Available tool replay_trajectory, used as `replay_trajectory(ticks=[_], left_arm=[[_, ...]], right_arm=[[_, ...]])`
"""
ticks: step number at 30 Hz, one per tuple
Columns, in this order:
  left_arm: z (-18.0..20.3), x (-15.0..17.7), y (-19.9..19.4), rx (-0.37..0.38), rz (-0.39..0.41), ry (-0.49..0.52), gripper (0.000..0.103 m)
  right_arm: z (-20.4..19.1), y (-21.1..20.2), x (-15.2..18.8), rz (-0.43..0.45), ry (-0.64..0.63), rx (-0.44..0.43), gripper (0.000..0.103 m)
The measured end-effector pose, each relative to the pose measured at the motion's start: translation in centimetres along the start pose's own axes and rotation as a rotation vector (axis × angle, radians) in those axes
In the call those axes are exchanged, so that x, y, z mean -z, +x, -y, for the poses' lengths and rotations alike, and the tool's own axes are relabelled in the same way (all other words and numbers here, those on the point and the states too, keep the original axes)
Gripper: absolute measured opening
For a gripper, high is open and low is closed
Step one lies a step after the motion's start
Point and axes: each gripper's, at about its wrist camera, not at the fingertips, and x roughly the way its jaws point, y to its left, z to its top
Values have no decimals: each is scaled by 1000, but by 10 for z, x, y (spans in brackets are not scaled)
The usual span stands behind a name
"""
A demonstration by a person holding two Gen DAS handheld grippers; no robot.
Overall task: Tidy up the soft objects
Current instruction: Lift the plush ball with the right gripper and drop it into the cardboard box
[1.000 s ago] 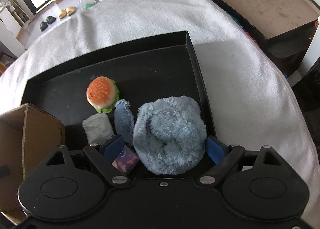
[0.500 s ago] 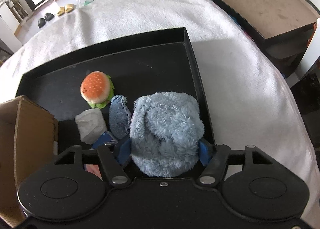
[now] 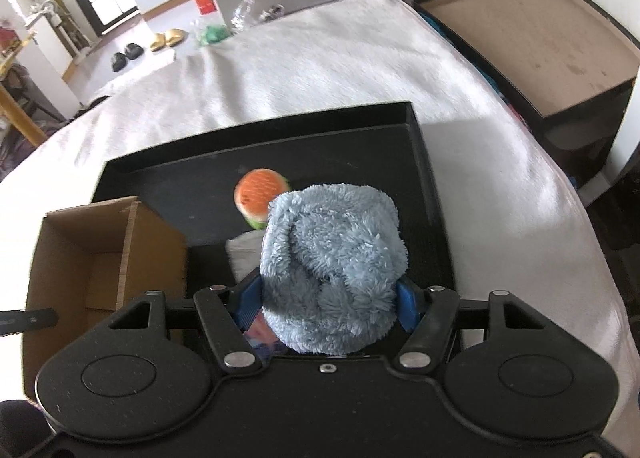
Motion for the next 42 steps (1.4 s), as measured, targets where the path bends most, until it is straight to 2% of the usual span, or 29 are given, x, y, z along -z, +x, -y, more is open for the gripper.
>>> replay_trajectory(ticks=[13, 28, 42], left_arm=[[-2, 2, 0, 41, -5, 30, 12], [-4, 1, 3, 69, -14, 37, 12], [-11, -1, 5, 112, -19, 15, 13]], right_arm=[[-46, -29, 1, 72, -83, -34, 63], [-89, -42, 3, 140, -153, -120, 63], [-136, -35, 2, 123, -221, -179, 63]])
